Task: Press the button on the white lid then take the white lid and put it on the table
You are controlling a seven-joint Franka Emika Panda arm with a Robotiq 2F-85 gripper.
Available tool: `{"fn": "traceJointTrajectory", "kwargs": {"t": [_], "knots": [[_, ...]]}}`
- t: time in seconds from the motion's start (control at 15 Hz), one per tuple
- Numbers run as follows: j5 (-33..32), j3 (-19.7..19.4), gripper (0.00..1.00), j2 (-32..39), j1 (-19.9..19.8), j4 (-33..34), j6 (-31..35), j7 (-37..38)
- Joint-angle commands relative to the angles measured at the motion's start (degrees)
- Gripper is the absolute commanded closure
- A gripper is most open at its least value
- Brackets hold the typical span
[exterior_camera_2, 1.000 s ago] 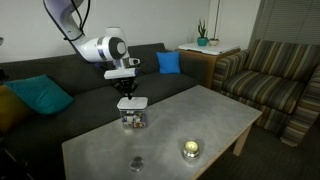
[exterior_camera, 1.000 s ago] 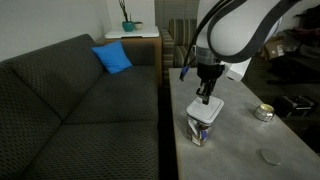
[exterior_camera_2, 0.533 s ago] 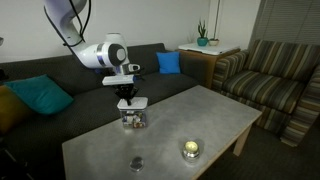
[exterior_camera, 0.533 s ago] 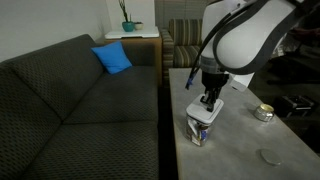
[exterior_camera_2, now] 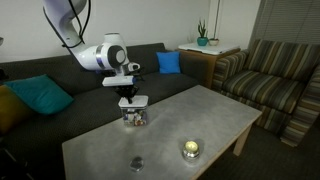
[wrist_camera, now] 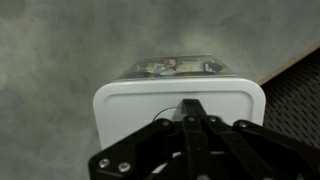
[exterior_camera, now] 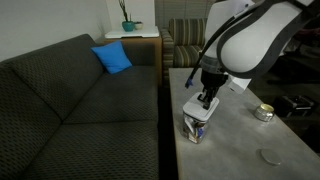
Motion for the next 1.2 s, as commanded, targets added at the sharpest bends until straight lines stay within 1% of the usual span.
{"fn": "traceJointTrajectory", "kwargs": {"t": [0.0, 0.2, 0.4, 0.53, 0.67, 0.8, 0.93, 1.13], "knots": [[-0.1, -0.7, 1.00, -3.6, 0.4, -6.0, 3.8, 0.2], [-0.3, -0.8, 1.00, -5.9, 0.6, -8.4, 3.9, -0.2], [-1.1, -1.9, 1.00, -8.0, 1.5, -9.6, 3.3, 0.1], [-1.8, -3.4, 1.00, -8.4, 2.1, -9.2, 3.6, 0.7], [-2.6, -5.7, 1.00, -7.3, 3.2, -7.4, 4.2, 1.5], [-2.9, -6.8, 1.00, -5.6, 3.4, -5.4, 4.8, 1.1], [-2.4, -6.3, 1.00, -4.3, 2.4, -4.2, 6.4, 0.3], [-1.5, -5.3, 1.00, -2.2, 1.1, -3.2, 12.2, -0.4]]}}
